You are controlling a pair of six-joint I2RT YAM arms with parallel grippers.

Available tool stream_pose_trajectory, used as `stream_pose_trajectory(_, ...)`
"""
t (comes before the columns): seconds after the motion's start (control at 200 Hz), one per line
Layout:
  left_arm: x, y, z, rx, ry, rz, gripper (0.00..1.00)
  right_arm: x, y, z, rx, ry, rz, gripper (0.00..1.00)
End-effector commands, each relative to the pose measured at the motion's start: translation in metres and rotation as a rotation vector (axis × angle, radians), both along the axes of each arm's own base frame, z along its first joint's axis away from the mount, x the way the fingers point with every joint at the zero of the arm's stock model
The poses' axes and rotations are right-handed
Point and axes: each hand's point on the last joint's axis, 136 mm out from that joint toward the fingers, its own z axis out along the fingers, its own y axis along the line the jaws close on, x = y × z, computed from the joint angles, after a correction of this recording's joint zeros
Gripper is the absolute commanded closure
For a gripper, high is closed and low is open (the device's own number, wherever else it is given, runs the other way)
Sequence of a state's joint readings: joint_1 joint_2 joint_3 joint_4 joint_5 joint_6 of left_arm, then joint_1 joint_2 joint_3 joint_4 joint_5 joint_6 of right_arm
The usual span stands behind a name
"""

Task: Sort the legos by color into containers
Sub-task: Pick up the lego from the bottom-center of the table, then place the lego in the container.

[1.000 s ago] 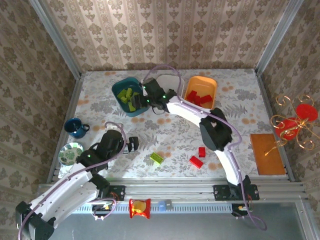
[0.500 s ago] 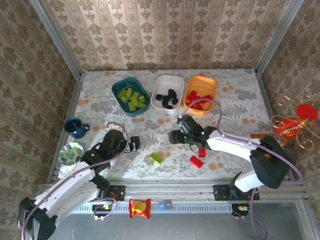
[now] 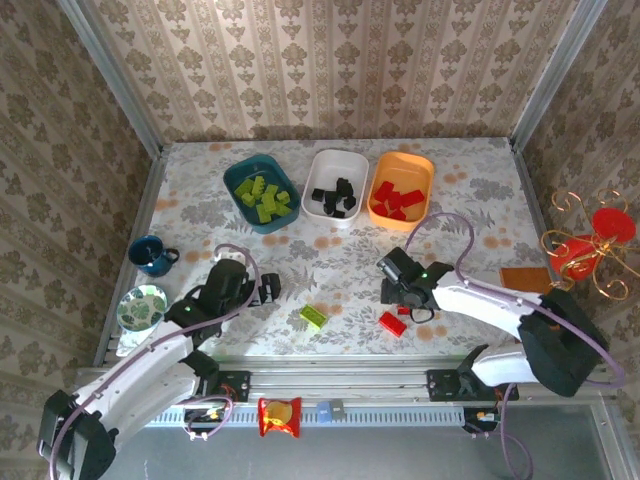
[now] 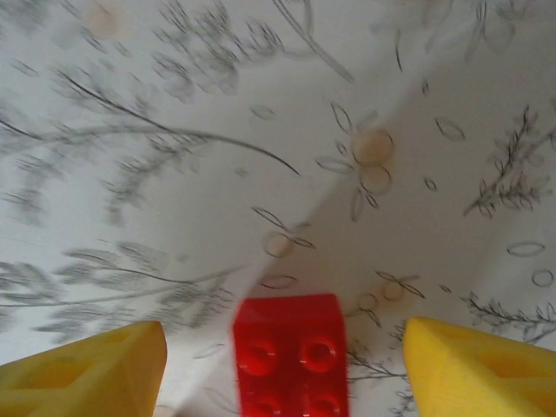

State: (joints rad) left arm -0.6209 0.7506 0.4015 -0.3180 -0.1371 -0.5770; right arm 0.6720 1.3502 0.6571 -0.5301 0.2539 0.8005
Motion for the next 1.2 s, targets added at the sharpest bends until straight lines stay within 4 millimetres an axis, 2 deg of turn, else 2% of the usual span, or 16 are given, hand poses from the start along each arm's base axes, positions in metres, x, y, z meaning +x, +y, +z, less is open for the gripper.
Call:
stream_pose_trajectory(0.0, -0.001, -0.001, -0.004, -0.034, 0.004, 0.006, 0.00, -0.015, -0.010, -0.010, -0.042, 0.079, -0.033, 0.30)
stream_pose_trajectory(0.115, 0.000, -0.002, -0.007, -0.040, 0.011, 0.009, 0.00, -0.015, -0.009, -0.019, -0.048, 0.092, -0.030, 0.37)
stream_pose_trajectory(0.285, 0.002, -0.003, -0.006, -0.040, 0.013, 0.007, 0.00, -0.010, -0.009, -0.019, -0.061, 0.079, -0.016, 0.60)
stream_pose_trajectory(0.385, 0.002, -0.003, -0.007, -0.042, 0.017, 0.006, 0.00, -0.004, -0.007, -0.013, -0.062, 0.053, 0.001, 0.69)
stream_pose_trajectory(0.49, 0.002, -0.004, -0.007, -0.044, 0.021, 0.004, 0.00, 0.010, -0.005, 0.002, -0.063, 0.000, 0.020, 0.74)
stream_pose_trajectory(0.68, 0.003, -0.004, -0.004, -0.041, 0.021, 0.002, 0.00, 0.063, -0.001, 0.073, 0.006, -0.204, 0.037, 0.76)
stream_pose_trajectory(0.72, 0.003, -0.004, -0.003, -0.041, 0.019, 0.003, 0.00, 0.082, 0.001, 0.091, 0.028, -0.265, 0.031, 0.76)
stream_pose_trajectory(0.82, 0.003, -0.004, -0.002, -0.043, 0.019, 0.005, 0.00, 0.125, -0.002, 0.123, 0.042, -0.351, 0.001, 0.76)
stream_pose_trajectory(0.835, 0.003, -0.004, -0.002, -0.042, 0.021, 0.006, 0.00, 0.132, -0.002, 0.120, 0.036, -0.342, -0.003, 0.76)
stream_pose_trajectory(0.89, 0.001, -0.004, -0.002, -0.044, 0.025, 0.005, 0.00, 0.157, -0.004, 0.129, 0.041, -0.368, -0.023, 0.76)
stream_pose_trajectory(1.005, -0.001, -0.002, -0.002, -0.043, 0.031, 0.008, 0.00, 0.205, -0.016, 0.135, 0.021, -0.393, -0.086, 0.76)
stream_pose_trajectory(1.195, -0.004, 0.000, -0.002, -0.048, 0.033, 0.012, 0.00, 0.265, -0.027, 0.111, -0.021, -0.332, -0.146, 0.76)
